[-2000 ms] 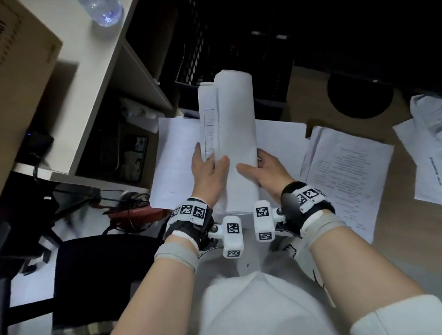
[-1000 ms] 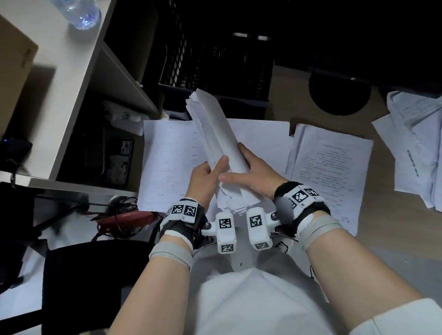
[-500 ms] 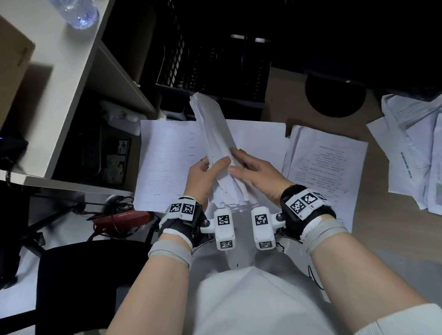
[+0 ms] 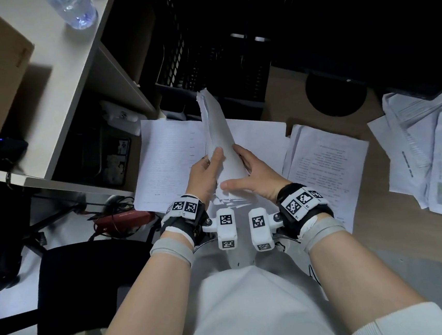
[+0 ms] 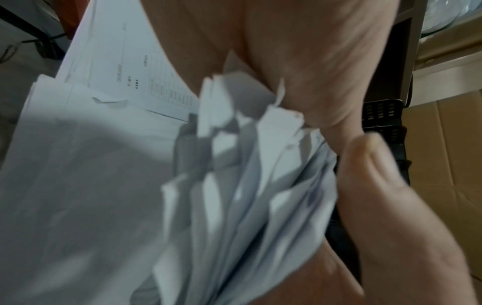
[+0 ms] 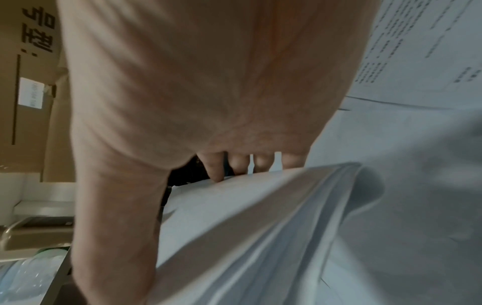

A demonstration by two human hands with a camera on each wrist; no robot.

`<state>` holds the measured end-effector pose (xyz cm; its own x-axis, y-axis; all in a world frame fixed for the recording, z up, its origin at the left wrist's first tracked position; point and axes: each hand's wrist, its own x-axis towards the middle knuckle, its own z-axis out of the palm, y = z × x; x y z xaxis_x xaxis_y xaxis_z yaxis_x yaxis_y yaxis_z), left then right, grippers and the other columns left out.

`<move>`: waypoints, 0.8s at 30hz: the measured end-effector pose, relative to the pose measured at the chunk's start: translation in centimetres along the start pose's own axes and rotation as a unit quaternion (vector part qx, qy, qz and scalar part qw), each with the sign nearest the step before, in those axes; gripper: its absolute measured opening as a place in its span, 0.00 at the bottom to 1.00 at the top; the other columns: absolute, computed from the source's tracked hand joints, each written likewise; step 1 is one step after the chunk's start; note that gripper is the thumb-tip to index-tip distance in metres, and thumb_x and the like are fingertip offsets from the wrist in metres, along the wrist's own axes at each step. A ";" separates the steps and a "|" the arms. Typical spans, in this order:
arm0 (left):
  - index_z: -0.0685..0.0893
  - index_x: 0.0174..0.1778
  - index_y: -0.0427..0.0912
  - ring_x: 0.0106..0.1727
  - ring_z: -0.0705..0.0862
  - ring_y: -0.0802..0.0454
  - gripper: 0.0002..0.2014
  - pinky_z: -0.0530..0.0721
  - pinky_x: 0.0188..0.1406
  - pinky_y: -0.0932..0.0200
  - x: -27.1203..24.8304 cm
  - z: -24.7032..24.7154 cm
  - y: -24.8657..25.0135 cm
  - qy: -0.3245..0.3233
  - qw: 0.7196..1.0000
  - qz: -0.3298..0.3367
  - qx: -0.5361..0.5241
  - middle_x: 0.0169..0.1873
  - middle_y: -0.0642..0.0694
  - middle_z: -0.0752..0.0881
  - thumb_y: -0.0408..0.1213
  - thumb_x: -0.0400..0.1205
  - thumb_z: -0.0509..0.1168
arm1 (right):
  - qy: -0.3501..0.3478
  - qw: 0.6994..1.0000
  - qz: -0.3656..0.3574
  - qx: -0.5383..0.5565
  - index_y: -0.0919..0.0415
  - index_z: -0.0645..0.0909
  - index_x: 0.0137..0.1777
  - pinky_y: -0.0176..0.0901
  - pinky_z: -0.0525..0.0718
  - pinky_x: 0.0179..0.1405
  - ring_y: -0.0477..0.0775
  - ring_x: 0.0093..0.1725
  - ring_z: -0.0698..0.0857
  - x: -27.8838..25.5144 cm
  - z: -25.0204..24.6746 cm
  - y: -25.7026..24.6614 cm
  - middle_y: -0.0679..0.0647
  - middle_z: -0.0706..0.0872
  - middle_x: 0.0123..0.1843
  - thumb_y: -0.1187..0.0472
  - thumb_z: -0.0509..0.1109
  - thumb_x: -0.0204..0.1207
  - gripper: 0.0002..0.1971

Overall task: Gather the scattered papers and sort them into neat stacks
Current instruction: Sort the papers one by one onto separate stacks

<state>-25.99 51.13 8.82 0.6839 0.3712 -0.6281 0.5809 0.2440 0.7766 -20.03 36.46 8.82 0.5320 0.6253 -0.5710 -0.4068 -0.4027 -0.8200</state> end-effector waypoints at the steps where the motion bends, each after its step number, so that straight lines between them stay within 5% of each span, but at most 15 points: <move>1: 0.88 0.53 0.43 0.46 0.85 0.50 0.29 0.87 0.55 0.48 0.0 0.0 0.0 -0.005 1.000 -0.005 -0.003 0.52 0.43 0.91 0.68 0.80 0.65 | 0.002 1.000 -0.001 0.007 0.48 0.52 0.87 0.23 0.75 0.59 0.23 0.62 0.76 0.0 0.0 -0.1 0.39 0.71 0.77 0.56 0.86 0.64 0.57; 3: 0.89 0.56 0.42 0.50 0.84 0.41 0.37 0.82 0.65 0.29 0.1 -0.2 -0.3 -0.016 1.000 -0.007 -0.024 0.56 0.31 0.89 0.75 0.73 0.67 | 0.000 1.000 0.002 0.019 0.47 0.52 0.87 0.25 0.75 0.60 0.24 0.64 0.76 0.1 -0.1 -0.2 0.40 0.70 0.79 0.55 0.86 0.64 0.57; 5: 0.88 0.58 0.37 0.52 0.86 0.41 0.40 0.81 0.67 0.27 -0.1 -0.2 -0.2 -0.011 0.999 -0.016 -0.032 0.58 0.29 0.88 0.74 0.72 0.69 | -0.007 1.000 0.005 0.023 0.47 0.52 0.87 0.30 0.76 0.66 0.30 0.69 0.76 0.0 0.0 -0.5 0.41 0.69 0.80 0.53 0.86 0.63 0.58; 9: 0.88 0.60 0.38 0.54 0.92 0.38 0.19 0.88 0.61 0.39 -0.3 -0.2 0.4 -0.033 0.998 0.000 -0.058 0.52 0.37 0.93 0.50 0.81 0.74 | -0.001 1.000 0.008 0.024 0.50 0.51 0.88 0.35 0.71 0.71 0.37 0.75 0.71 0.0 0.1 -1.1 0.44 0.65 0.84 0.57 0.80 0.71 0.51; 13: 0.89 0.55 0.40 0.46 0.93 0.43 0.11 0.90 0.49 0.47 -0.3 -0.3 0.4 -0.031 0.999 0.009 -0.042 0.44 0.42 0.94 0.40 0.80 0.76 | -0.005 0.999 0.016 0.045 0.48 0.56 0.87 0.44 0.65 0.81 0.40 0.80 0.66 -0.1 0.1 -1.3 0.43 0.64 0.85 0.57 0.75 0.71 0.46; 18: 0.85 0.49 0.43 0.26 0.80 0.57 0.05 0.72 0.17 0.67 -0.4 -0.2 0.1 -0.007 0.999 -0.006 0.037 0.31 0.53 0.85 0.34 0.80 0.72 | 0.012 0.994 0.028 0.105 0.48 0.71 0.81 0.52 0.75 0.75 0.52 0.73 0.79 0.4 0.1 -1.0 0.48 0.81 0.75 0.61 0.66 0.65 0.39; 21: 0.87 0.51 0.39 0.32 0.88 0.50 0.05 0.80 0.20 0.64 -0.4 -0.2 -0.3 -0.005 1.000 0.000 0.029 0.37 0.46 0.91 0.33 0.81 0.73 | 0.057 0.994 0.031 0.087 0.56 0.78 0.75 0.47 0.83 0.63 0.56 0.64 0.86 0.6 0.0 -0.6 0.54 0.88 0.65 0.68 0.61 0.74 0.27; 24: 0.89 0.48 0.33 0.31 0.88 0.52 0.04 0.81 0.24 0.66 -0.3 -0.6 -0.9 0.000 0.999 0.018 0.035 0.35 0.43 0.91 0.31 0.83 0.71 | 0.105 0.992 0.043 0.063 0.59 0.83 0.68 0.51 0.84 0.64 0.54 0.60 0.88 0.8 -0.2 0.9 0.53 0.90 0.60 0.60 0.66 0.82 0.15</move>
<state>-26.99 51.36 8.31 0.7055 0.3783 -0.5993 0.5850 0.1665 0.7937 -19.79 36.46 7.58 0.6291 0.4345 -0.6445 -0.5392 -0.3534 -0.7645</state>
